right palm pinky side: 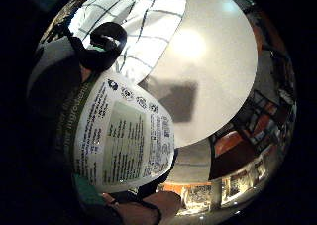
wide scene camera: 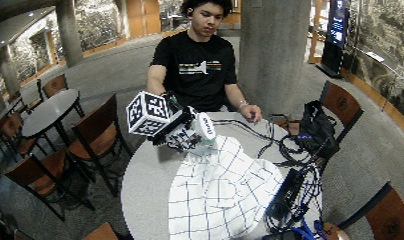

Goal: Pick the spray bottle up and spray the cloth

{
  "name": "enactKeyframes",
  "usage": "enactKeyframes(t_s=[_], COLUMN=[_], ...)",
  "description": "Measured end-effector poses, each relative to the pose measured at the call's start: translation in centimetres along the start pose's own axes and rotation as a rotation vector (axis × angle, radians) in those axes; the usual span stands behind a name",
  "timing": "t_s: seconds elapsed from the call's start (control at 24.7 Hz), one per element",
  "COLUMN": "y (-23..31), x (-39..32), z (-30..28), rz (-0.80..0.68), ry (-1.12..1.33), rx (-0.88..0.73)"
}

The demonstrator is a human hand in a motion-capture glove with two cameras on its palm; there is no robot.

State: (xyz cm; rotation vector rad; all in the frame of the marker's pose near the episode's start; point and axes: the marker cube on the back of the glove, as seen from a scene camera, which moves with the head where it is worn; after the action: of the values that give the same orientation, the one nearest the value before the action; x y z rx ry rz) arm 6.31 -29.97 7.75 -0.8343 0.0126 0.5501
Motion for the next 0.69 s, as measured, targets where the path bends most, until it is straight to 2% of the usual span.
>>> enactKeyframes(t_s=[0.49, 0.69], y=[0.4, 2.8], x=[0.0, -1.2], z=[-0.3, -0.8], rz=[-0.040, -0.188], ry=[-0.048, -0.163], rx=[0.040, 0.115])
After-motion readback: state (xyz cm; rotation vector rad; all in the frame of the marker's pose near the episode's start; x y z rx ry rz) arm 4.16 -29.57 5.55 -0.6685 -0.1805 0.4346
